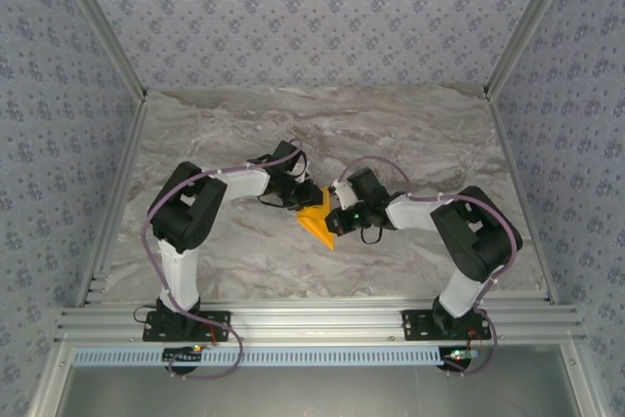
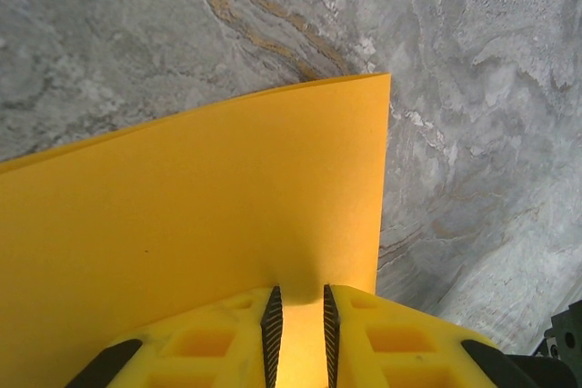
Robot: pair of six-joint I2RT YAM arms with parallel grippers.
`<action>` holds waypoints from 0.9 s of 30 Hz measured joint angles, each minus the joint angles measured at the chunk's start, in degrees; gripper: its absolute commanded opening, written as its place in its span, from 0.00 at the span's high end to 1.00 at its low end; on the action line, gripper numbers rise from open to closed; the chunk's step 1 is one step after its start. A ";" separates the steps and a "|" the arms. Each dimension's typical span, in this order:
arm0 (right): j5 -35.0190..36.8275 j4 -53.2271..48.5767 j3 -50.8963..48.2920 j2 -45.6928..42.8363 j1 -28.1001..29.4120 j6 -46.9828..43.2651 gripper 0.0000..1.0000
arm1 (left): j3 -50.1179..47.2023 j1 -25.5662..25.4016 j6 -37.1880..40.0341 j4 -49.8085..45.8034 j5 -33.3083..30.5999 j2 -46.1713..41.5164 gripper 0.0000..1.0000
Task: Fold a paper plane with a square sheet of paper (fold left side to right side)
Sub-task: Third fold the triangle at the center of the table.
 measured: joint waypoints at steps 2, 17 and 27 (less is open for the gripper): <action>0.02 -0.07 0.00 0.00 -0.02 0.00 1.00 | 0.00 0.00 0.00 0.00 0.00 0.07 0.79; 0.02 -0.37 0.00 -0.33 -0.07 0.02 1.00 | 0.00 0.00 0.00 0.02 0.00 0.09 0.79; 0.02 -0.39 0.00 -0.57 -0.09 0.37 1.00 | 0.02 0.00 -0.02 0.13 0.02 0.17 0.79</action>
